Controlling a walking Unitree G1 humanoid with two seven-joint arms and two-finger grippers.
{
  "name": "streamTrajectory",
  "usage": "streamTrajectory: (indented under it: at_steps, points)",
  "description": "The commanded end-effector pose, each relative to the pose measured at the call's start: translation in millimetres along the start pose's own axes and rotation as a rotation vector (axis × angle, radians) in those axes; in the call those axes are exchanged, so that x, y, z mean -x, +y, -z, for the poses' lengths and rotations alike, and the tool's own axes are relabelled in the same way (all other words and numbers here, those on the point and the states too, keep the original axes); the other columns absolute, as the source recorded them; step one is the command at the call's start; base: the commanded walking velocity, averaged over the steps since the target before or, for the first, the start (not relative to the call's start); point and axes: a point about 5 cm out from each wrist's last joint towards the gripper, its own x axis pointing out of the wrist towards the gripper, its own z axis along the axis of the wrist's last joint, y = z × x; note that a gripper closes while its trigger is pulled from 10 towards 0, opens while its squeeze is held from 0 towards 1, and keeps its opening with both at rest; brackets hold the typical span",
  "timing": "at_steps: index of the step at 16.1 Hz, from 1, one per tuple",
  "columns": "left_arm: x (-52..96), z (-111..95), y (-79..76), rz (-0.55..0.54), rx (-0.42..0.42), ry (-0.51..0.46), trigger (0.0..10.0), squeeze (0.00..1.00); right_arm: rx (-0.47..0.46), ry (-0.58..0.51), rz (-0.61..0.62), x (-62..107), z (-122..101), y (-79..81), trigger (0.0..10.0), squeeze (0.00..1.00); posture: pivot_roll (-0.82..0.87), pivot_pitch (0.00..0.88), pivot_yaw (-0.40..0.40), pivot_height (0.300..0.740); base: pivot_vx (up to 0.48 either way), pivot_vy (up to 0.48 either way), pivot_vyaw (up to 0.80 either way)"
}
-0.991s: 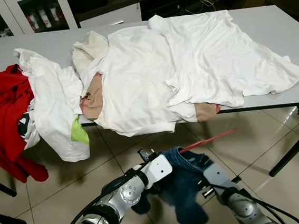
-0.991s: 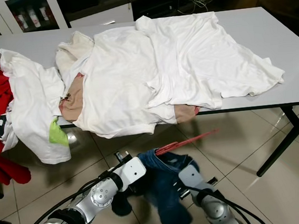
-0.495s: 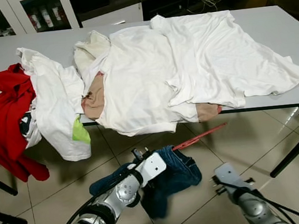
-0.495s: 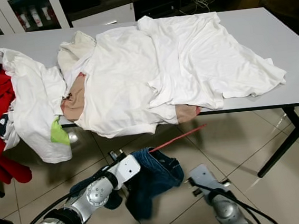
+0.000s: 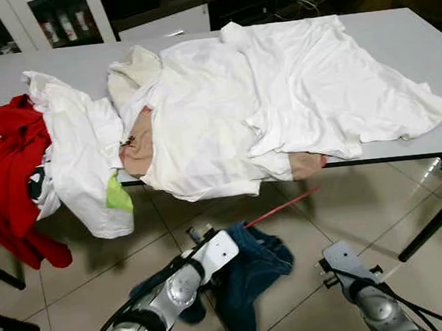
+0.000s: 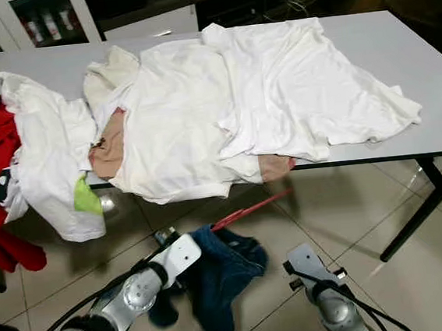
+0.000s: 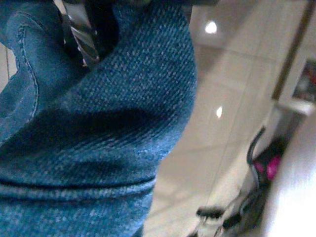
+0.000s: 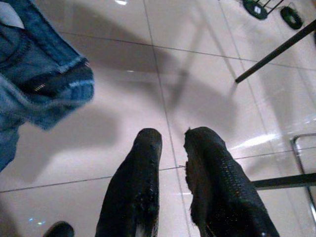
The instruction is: Hang hanger
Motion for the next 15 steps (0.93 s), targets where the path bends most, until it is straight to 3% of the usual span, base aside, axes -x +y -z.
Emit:
streamTrajectory:
  at_steps: [1, 10, 15]
  points:
    - [2.9, 7, 2.3, -0.018, 0.029, 0.030, 10.0, 0.00, -0.025, -0.002, 0.000, 1.0, 1, 0.5, 10.0, 0.00, 0.00, 0.000, 0.063, 0.740, 0.000, 0.000, 0.00]
    - [16.0, 34, -5.6, -0.045, 0.081, 0.166, 10.0, 0.00, -0.072, 0.027, -0.043, 7.4, 13, 1.1, 10.0, 0.00, 0.00, 0.000, 0.050, 0.740, 0.000, 0.000, 0.00]
    - [22.7, 46, -11.2, -0.037, 0.079, 0.231, 10.0, 0.00, -0.084, 0.107, -0.051, 15.1, 29, 3.1, 10.0, 0.00, -0.01, 0.000, 0.054, 0.740, 0.000, 0.000, 0.00]
